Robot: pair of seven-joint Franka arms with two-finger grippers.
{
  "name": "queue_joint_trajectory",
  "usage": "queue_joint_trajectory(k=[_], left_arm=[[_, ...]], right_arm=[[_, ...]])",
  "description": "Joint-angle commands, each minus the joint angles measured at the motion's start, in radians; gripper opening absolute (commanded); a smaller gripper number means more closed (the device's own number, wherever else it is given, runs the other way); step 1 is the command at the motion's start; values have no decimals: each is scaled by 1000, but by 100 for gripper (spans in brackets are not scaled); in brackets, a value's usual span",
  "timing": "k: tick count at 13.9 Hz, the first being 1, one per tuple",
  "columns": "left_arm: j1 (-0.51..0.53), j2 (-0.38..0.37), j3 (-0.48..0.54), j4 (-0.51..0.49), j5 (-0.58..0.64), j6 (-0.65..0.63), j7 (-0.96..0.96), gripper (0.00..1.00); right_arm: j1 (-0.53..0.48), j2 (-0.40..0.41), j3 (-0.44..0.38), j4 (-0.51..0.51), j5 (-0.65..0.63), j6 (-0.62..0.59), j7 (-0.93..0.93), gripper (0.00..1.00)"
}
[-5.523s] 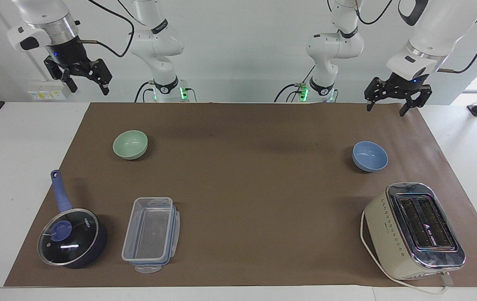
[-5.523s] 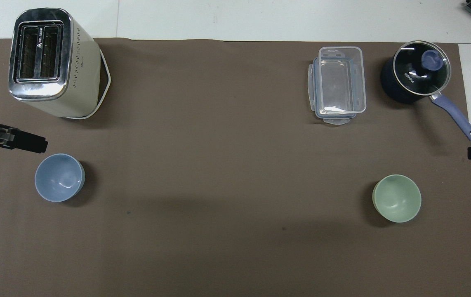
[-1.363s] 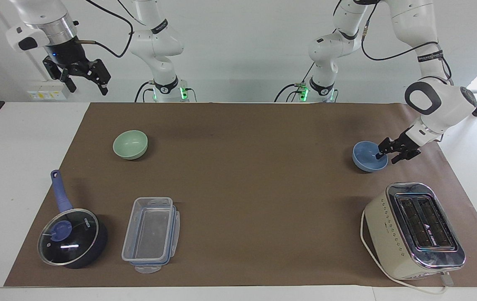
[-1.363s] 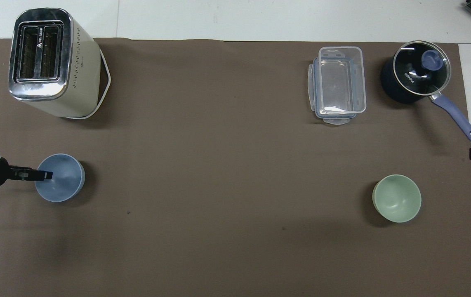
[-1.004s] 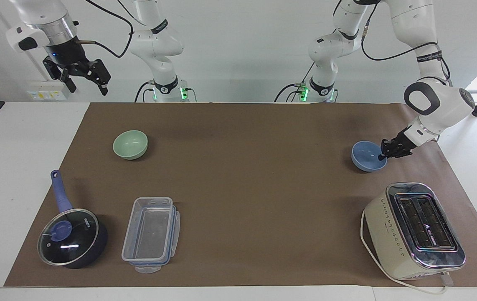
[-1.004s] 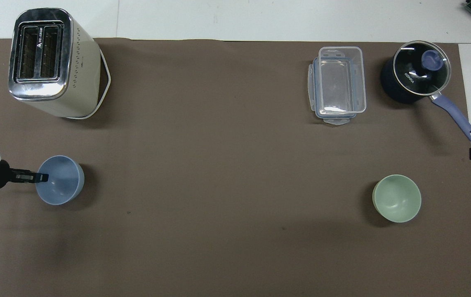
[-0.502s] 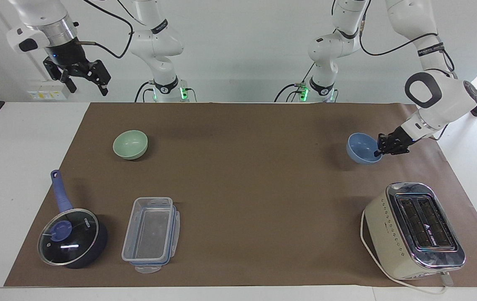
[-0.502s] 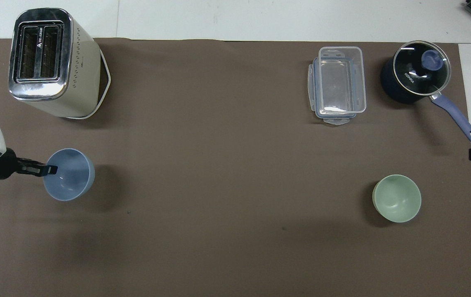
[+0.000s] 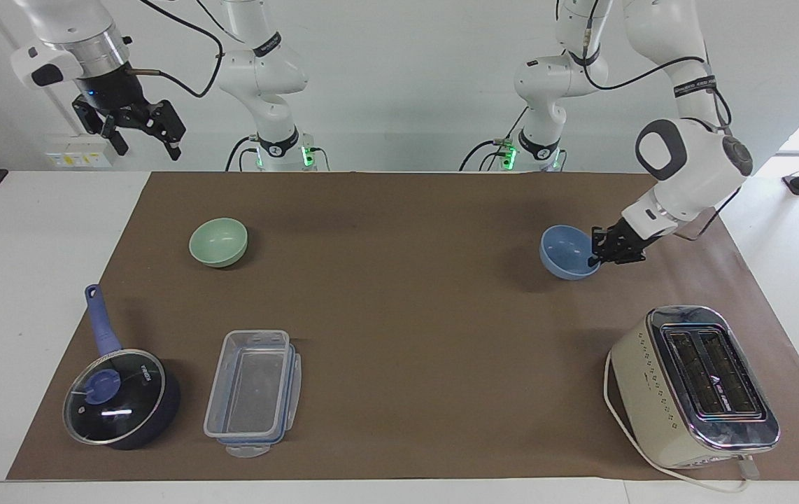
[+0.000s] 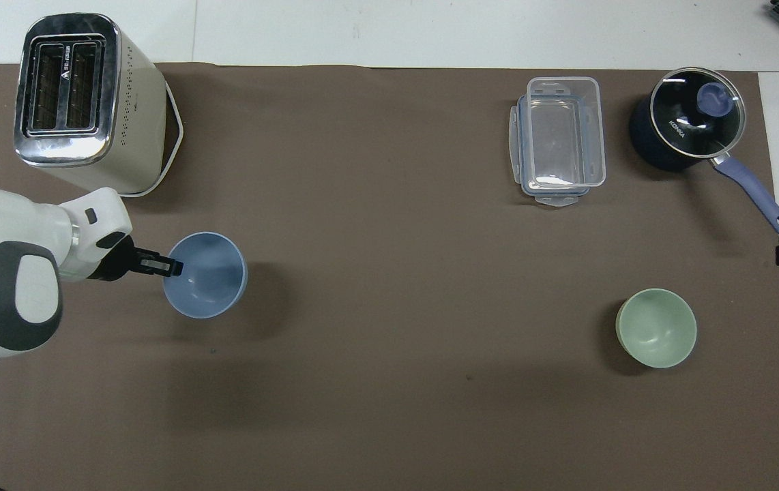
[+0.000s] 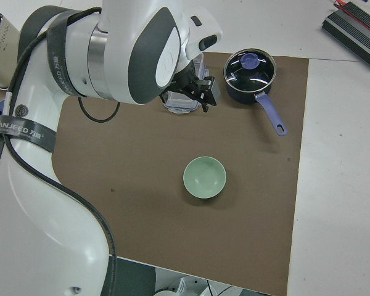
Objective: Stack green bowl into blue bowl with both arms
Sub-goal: 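Slide the blue bowl toward the table center with the left gripper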
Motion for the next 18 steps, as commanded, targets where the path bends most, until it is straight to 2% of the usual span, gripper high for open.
queue_joint_trajectory(k=[1, 4, 7, 11, 14, 16, 17, 18], left_arm=[[-108, -3, 18, -21, -4, 68, -163, 0], [-237, 8, 18, -32, -6, 105, -329, 0], [-376, 72, 18, -55, -6, 292, -530, 0], [-455, 99, 18, -47, -4, 353, -661, 0], [-479, 145, 18, -41, -4, 385, -684, 0], [-479, 149, 18, -37, -4, 398, -684, 0], [-478, 151, 18, -32, -4, 398, -684, 10], [-478, 154, 18, -18, -4, 395, -684, 29]], right_arm=[[-6, -24, 0, -31, -8, 21, -2, 100], [-6, -25, 0, -33, -8, 21, -2, 100], [-6, -24, -1, -34, -8, 21, -4, 100], [-7, -24, -5, -83, -4, 41, -10, 100], [-27, -38, -8, -189, -5, 145, -62, 100], [-32, -36, -8, -261, -7, 213, -85, 100], [-39, -33, -8, -299, -7, 262, -99, 100], [-40, -27, -6, -341, -5, 312, -99, 100]])
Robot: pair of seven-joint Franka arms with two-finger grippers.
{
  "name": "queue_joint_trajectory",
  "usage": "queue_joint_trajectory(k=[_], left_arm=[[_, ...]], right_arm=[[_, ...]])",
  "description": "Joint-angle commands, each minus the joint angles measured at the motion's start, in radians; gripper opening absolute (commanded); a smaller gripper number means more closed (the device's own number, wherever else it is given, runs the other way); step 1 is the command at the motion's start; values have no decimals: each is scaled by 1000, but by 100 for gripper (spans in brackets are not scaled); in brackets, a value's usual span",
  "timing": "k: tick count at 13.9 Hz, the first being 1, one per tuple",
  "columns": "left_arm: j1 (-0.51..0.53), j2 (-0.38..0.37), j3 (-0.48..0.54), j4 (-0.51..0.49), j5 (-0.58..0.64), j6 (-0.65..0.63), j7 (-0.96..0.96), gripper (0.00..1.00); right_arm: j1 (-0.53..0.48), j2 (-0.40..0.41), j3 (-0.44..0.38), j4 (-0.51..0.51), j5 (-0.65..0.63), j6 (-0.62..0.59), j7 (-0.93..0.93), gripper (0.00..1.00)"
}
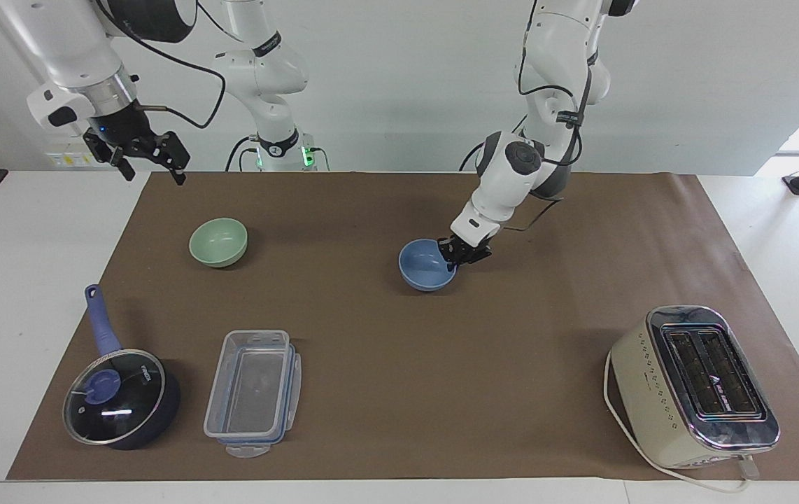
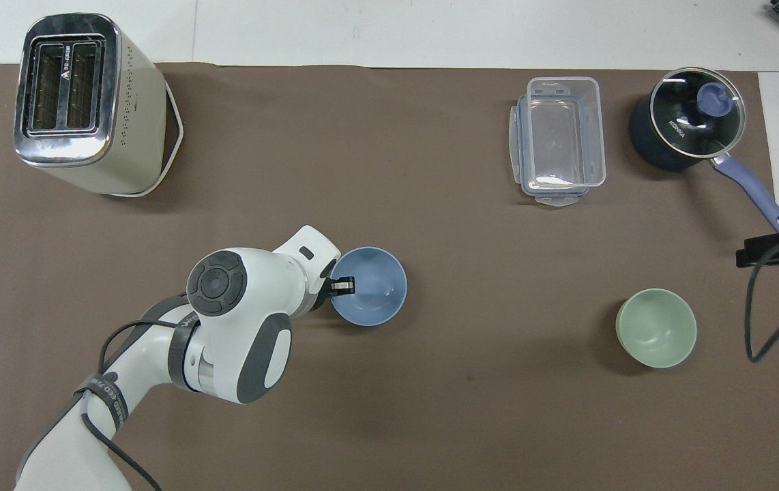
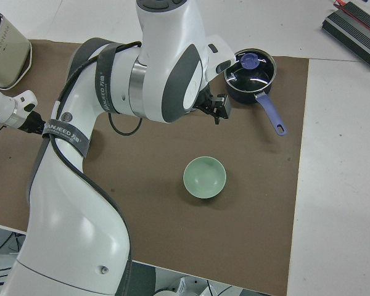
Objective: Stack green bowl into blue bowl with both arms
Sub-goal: 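Slide the blue bowl toward the table center with the left gripper, then withdraw the left gripper while the right gripper grasps the green bowl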
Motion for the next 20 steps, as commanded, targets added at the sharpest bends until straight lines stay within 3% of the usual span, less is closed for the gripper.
queue_joint_trajectory(k=[1, 4, 7, 11, 14, 17, 18, 19, 20], left_arm=[[-21, 10, 18, 26, -4, 10, -14, 55], [-10, -1, 18, 37, -4, -1, -9, 98], [36, -71, 31, 57, 0, -86, 9, 100], [180, -214, 29, 109, 132, -319, 177, 100], [284, -205, 29, 317, 200, -584, 279, 100], [353, -209, 28, 429, 265, -685, 302, 100], [356, -209, 29, 462, 323, -720, 326, 100], [370, -211, 31, 494, 367, -745, 345, 100], [393, -213, 32, 512, 372, -768, 369, 100]], right_arm=[[-5, -17, 3, -137, -5, 143, -28, 100], [-6, 29, 3, -238, -5, 278, -49, 100], [-32, 52, 3, -364, -3, 452, -120, 100], [-64, 89, 3, -482, 0, 574, -219, 100], [-104, 97, 3, -524, 0, 614, -269, 100], [-107, 98, 3, -573, 0, 658, -282, 100], [-114, 98, 3, -573, 0, 658, -302, 64], [-115, 98, 3, -573, 1, 656, -303, 19], [-115, 98, 3, -571, 1, 655, -298, 0]])
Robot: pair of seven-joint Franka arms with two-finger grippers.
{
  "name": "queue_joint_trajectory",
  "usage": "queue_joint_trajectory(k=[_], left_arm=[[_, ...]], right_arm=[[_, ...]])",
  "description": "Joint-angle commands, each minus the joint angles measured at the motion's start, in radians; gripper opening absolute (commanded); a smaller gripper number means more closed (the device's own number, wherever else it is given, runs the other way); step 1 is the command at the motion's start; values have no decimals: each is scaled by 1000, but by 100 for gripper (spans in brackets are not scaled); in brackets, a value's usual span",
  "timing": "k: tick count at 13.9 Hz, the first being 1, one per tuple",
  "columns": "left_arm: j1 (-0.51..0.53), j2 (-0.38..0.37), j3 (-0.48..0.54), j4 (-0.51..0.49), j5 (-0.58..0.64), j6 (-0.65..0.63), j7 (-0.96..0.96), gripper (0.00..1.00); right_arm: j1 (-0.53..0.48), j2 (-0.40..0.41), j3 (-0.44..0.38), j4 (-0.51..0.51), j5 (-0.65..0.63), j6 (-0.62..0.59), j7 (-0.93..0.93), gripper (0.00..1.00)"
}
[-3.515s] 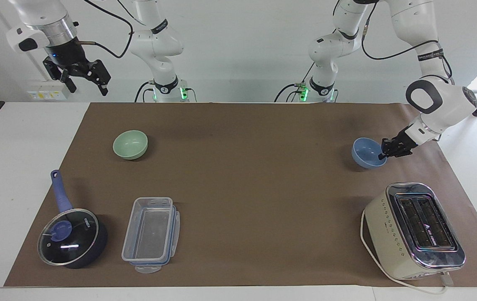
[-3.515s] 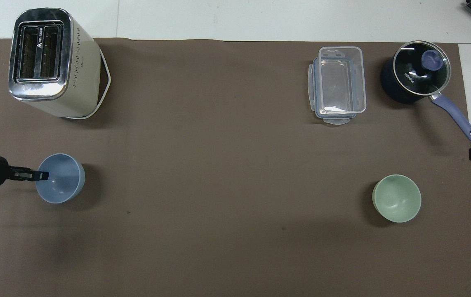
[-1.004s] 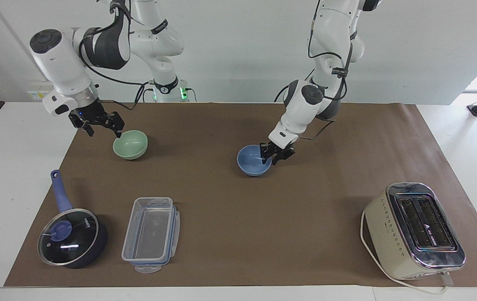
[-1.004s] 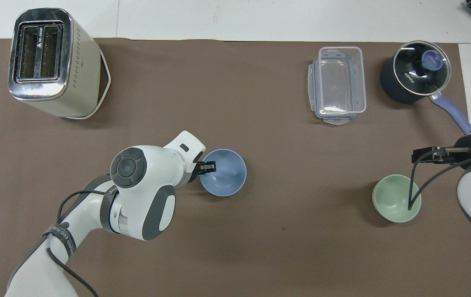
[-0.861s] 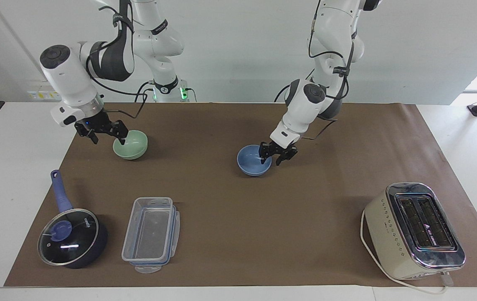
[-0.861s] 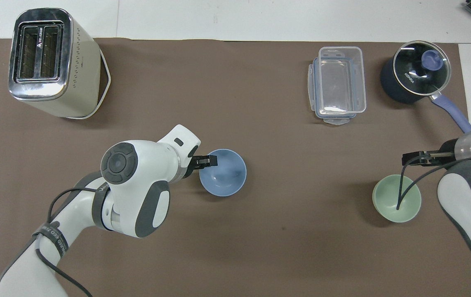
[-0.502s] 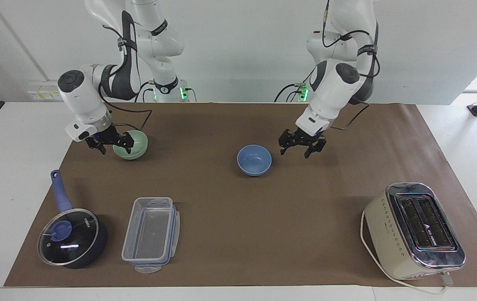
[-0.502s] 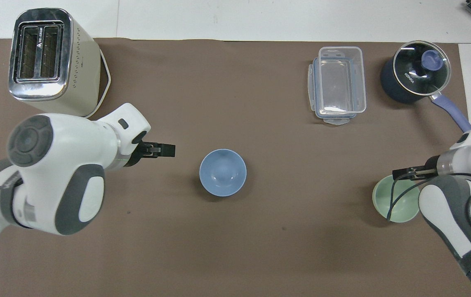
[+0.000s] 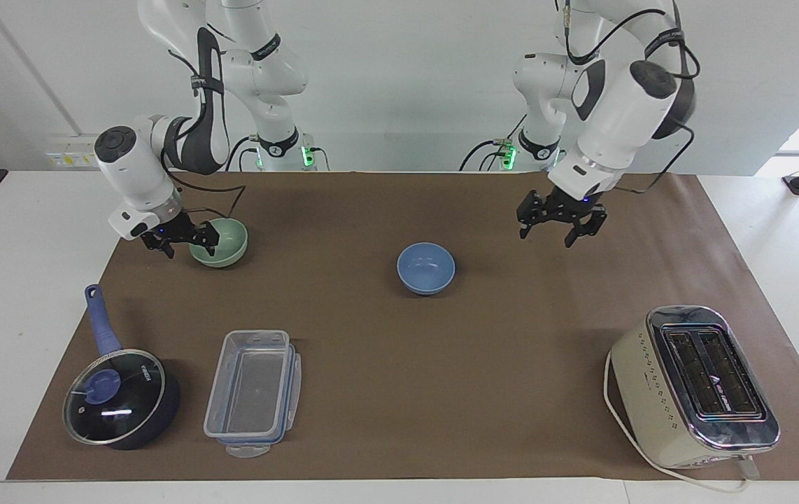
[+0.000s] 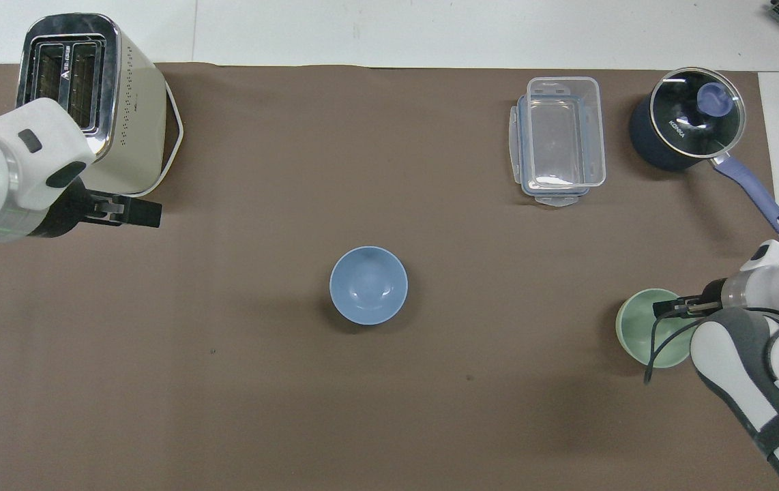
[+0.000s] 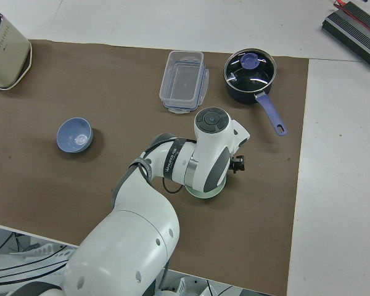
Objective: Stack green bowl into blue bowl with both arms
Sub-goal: 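Withdraw the left gripper while the right gripper grasps the green bowl, then lift the green bowl with the right gripper and carry it over the blue bowl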
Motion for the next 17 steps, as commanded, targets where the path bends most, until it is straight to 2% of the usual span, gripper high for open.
queue_joint_trajectory(k=[1, 4, 6, 9, 11, 14, 17], left_arm=[[56, 14, -9, 86, 45, -97, 86, 100], [97, 17, -6, 160, 47, -204, 127, 100], [113, 27, -5, 189, 47, -231, 129, 100], [133, 30, -5, 209, 44, -257, 144, 100], [133, 30, -5, 209, 42, -257, 147, 100], [133, 36, -5, 214, 43, -263, 147, 100], [130, 39, -8, 228, 39, -281, 147, 100]], right_arm=[[-13, 0, 4, -9, 1, 20, -26, 0], [-13, 7, 5, 14, 3, 6, -35, 0], [-7, -3, 7, 61, 12, -56, -32, 0], [10, -10, 19, 197, 79, -225, -25, 0], [27, -10, 21, 270, 84, -252, -25, 0], [111, 9, 60, 397, 124, -253, 74, 0], [221, 23, 60, 440, 112, -265, 249, 0]])
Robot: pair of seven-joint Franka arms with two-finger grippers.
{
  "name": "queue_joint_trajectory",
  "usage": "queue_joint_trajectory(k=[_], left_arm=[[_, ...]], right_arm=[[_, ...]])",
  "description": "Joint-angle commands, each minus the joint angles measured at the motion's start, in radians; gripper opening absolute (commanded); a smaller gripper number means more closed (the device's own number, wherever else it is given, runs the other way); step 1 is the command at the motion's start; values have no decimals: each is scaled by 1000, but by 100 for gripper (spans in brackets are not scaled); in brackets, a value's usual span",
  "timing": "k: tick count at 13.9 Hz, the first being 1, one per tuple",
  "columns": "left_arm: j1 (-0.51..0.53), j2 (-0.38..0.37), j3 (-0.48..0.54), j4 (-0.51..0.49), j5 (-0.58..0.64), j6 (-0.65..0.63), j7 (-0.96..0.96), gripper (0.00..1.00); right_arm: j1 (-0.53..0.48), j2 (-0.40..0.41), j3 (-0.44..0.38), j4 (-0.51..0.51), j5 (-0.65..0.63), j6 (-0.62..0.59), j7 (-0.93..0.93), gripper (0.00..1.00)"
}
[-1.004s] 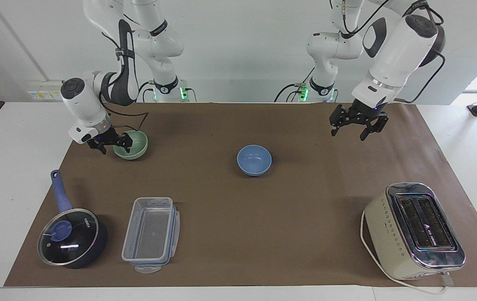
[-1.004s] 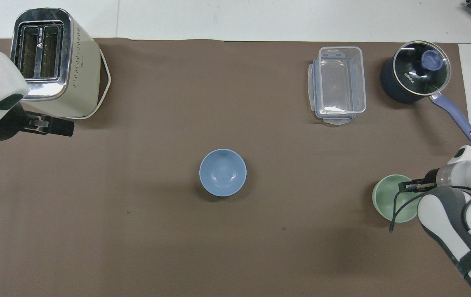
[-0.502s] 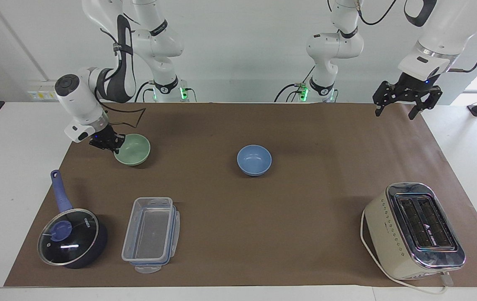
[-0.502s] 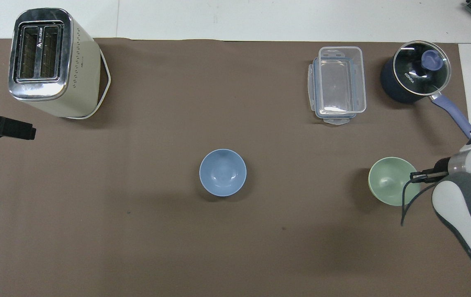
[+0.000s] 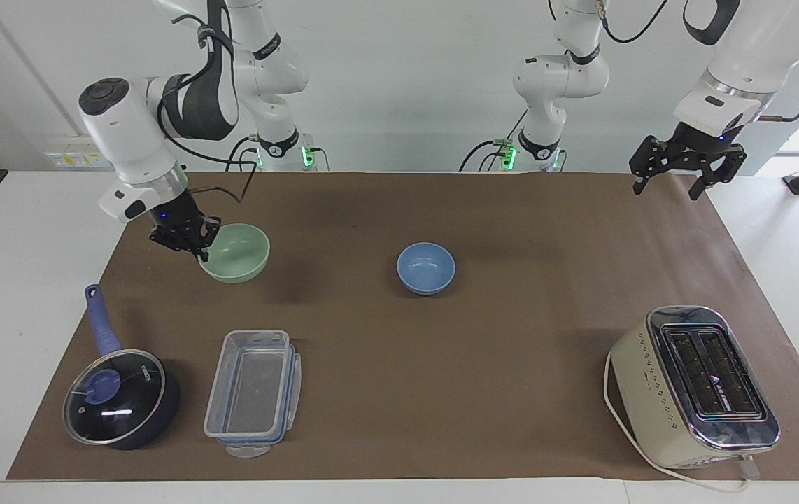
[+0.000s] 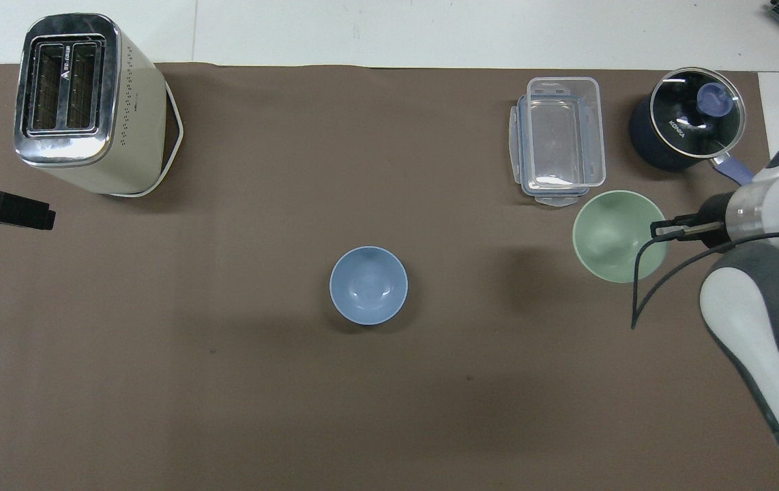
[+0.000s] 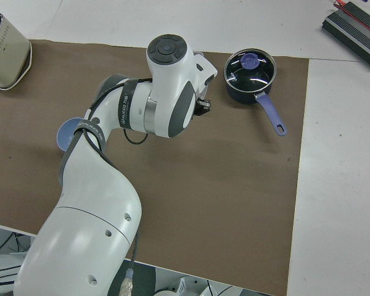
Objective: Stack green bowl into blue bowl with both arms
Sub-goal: 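Lift the green bowl with the right gripper and carry it over the blue bowl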
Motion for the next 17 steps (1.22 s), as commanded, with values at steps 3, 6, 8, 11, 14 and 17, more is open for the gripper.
queue_joint_trajectory(k=[3, 6, 8, 11, 14, 17], left_arm=[[12, 78, -20, 113, 20, -91, 15, 100], [6, 70, -19, 115, 14, -89, 15, 100], [5, 69, -19, 115, 11, -86, 11, 100], [12, 66, -19, 112, 11, -89, 6, 100], [14, 66, -17, 112, 11, -91, 6, 100], [14, 66, -17, 112, 11, -91, 6, 100]], right_arm=[[136, 41, 3, 61, 20, -23, 204, 0], [229, 40, 4, 59, 28, -20, 337, 0], [305, 56, 4, 56, 28, -1, 416, 0], [374, 82, 4, 56, 28, 54, 506, 0], [455, 134, 4, 57, 28, 127, 594, 0], [518, 175, 4, 57, 25, 186, 660, 0]])
